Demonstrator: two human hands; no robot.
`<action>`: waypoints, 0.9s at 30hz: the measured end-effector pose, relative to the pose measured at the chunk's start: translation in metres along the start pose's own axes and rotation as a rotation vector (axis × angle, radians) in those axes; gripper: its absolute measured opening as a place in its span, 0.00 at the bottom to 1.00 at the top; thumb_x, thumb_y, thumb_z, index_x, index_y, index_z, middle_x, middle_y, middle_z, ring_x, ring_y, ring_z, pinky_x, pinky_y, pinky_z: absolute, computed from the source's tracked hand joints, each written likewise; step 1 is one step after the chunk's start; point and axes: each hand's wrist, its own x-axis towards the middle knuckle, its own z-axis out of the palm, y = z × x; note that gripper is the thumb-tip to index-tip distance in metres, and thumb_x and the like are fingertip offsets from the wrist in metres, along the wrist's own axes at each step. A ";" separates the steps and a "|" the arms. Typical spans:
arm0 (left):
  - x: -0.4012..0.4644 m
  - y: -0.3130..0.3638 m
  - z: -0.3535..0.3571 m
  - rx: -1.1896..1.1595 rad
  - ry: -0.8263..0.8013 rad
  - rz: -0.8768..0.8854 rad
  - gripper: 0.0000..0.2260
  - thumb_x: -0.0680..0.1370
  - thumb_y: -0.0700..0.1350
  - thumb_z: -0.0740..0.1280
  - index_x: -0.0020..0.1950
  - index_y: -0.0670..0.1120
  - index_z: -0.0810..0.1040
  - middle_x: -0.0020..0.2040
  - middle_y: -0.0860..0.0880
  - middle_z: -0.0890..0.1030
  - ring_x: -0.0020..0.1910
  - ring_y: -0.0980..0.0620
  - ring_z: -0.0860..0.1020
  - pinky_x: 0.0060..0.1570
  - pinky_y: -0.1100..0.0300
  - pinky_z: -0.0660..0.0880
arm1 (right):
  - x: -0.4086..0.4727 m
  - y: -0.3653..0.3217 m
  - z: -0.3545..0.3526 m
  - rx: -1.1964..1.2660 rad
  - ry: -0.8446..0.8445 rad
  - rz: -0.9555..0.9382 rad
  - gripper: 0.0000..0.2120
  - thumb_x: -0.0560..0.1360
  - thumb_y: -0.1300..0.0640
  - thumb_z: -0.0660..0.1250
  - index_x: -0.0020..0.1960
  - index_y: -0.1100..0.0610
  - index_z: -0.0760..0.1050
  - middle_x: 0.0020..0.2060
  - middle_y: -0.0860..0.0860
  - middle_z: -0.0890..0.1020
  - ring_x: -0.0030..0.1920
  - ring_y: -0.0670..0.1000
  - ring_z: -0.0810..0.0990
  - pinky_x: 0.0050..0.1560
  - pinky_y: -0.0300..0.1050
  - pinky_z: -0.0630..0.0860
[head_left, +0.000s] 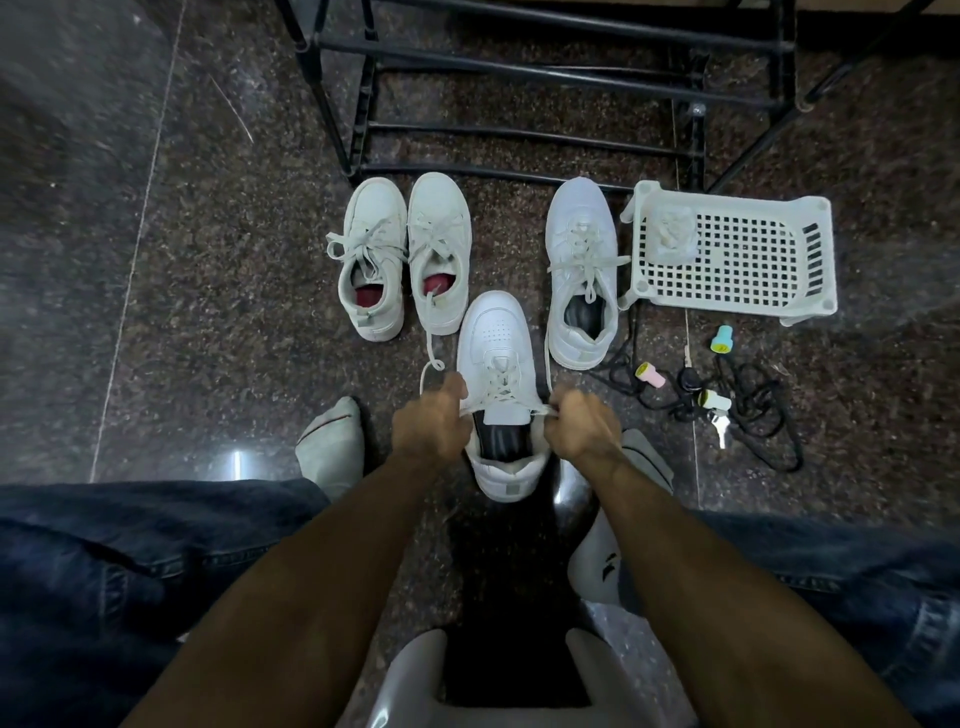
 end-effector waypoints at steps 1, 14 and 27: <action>0.002 -0.003 0.000 0.003 0.003 -0.005 0.11 0.75 0.47 0.64 0.55 0.50 0.65 0.50 0.45 0.80 0.46 0.39 0.79 0.45 0.49 0.75 | 0.001 0.000 -0.001 0.005 0.001 0.007 0.12 0.74 0.57 0.63 0.57 0.55 0.74 0.55 0.57 0.80 0.55 0.60 0.78 0.53 0.50 0.73; -0.007 0.003 0.031 0.479 0.127 0.446 0.17 0.73 0.45 0.69 0.62 0.48 0.77 0.77 0.45 0.63 0.74 0.42 0.62 0.68 0.39 0.62 | -0.003 -0.018 0.012 0.294 -0.053 0.094 0.16 0.69 0.62 0.66 0.55 0.51 0.78 0.49 0.54 0.83 0.51 0.59 0.80 0.50 0.48 0.77; 0.025 -0.001 0.034 0.384 0.285 0.553 0.06 0.71 0.46 0.69 0.37 0.46 0.83 0.65 0.45 0.76 0.64 0.43 0.73 0.67 0.34 0.62 | -0.004 -0.022 0.020 0.227 -0.107 0.000 0.12 0.69 0.64 0.65 0.49 0.54 0.79 0.43 0.55 0.81 0.47 0.59 0.80 0.41 0.41 0.67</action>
